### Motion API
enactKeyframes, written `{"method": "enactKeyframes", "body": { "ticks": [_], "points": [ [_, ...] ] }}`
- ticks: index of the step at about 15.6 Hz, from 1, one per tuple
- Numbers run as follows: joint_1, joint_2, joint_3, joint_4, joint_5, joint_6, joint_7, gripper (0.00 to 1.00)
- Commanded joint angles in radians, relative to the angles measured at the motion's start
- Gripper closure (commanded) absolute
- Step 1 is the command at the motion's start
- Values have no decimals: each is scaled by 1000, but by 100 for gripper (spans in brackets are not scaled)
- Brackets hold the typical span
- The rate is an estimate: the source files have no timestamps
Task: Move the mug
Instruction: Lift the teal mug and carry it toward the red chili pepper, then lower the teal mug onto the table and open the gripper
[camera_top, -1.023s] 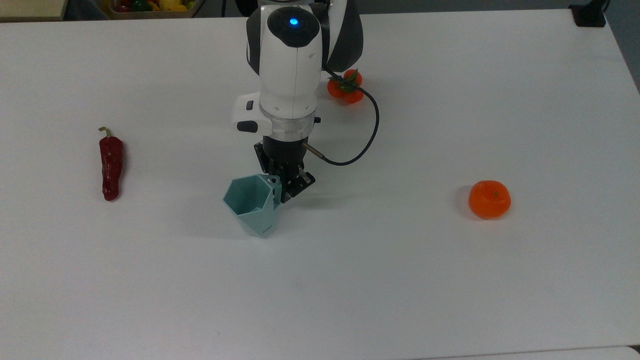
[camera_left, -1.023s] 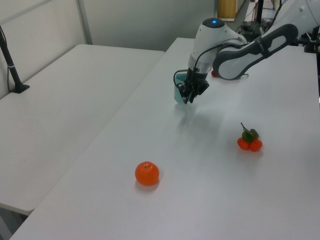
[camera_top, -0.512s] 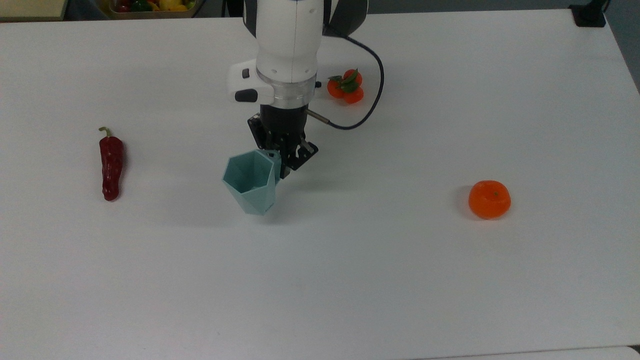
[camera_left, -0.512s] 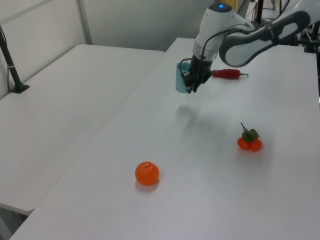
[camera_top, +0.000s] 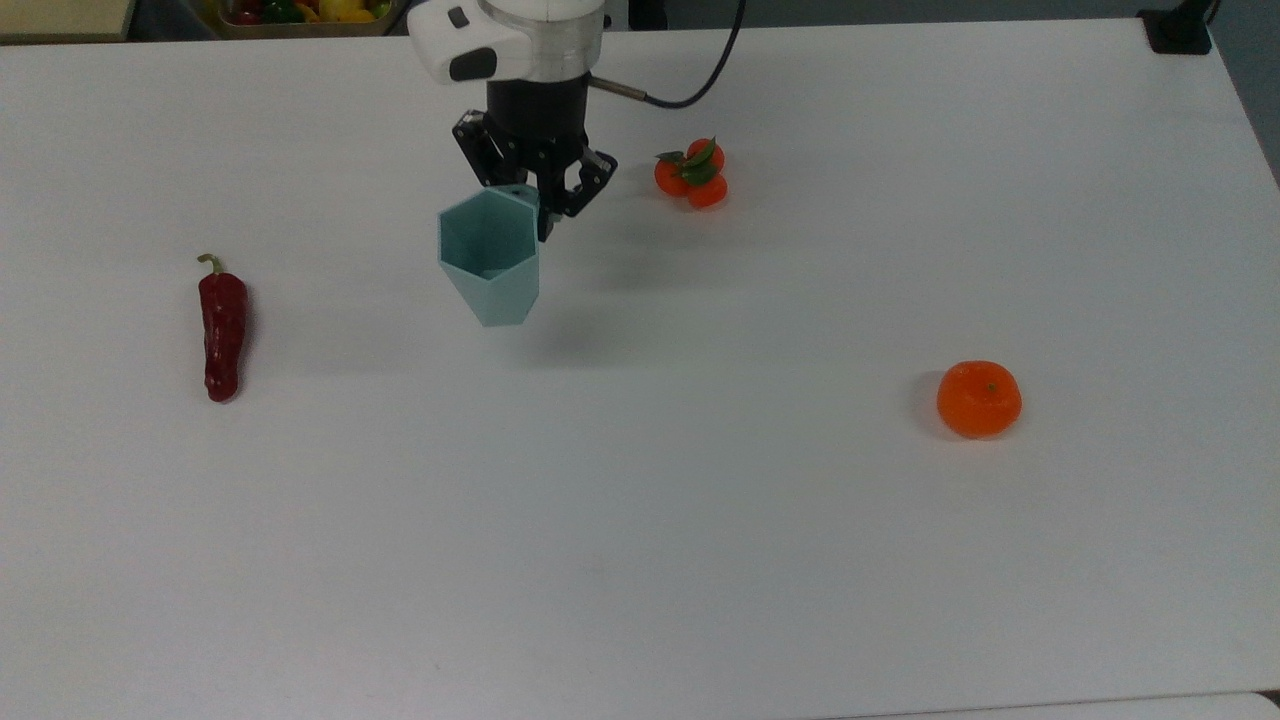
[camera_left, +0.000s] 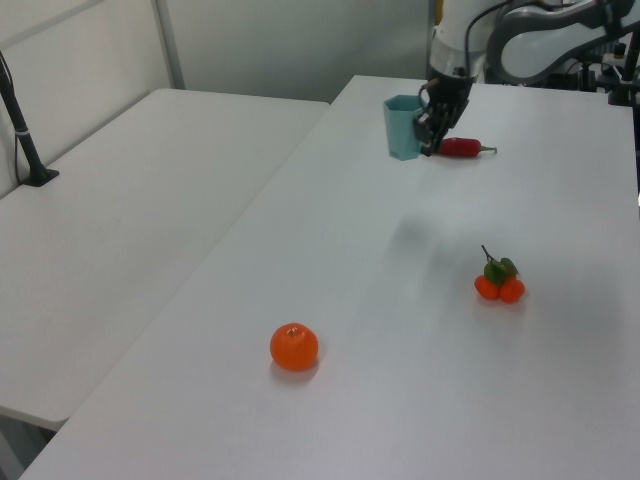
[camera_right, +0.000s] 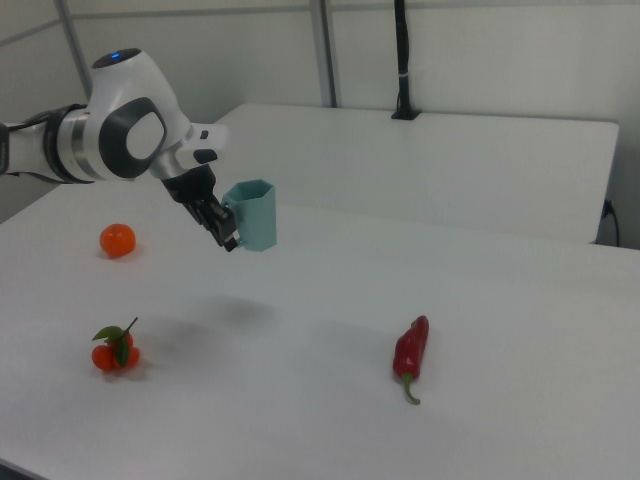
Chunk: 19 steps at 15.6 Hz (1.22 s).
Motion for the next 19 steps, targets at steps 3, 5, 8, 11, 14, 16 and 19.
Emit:
{"method": "enactKeyframes", "body": {
  "ticks": [3, 5, 8, 11, 14, 16, 19],
  "points": [
    [-60, -153, 8, -157, 80, -97, -374, 100],
    [-90, -176, 8, -193, 101, -114, -503, 100],
    [-138, -213, 7, -262, 127, -108, -665, 100],
    [-167, -216, 1, -311, 127, -97, -741, 100],
    [-195, -219, -7, -416, 127, -26, -789, 100],
    [-198, -217, -9, -475, 127, 28, -790, 100],
    [-210, -210, -9, -514, 127, 82, -783, 97]
  ]
}}
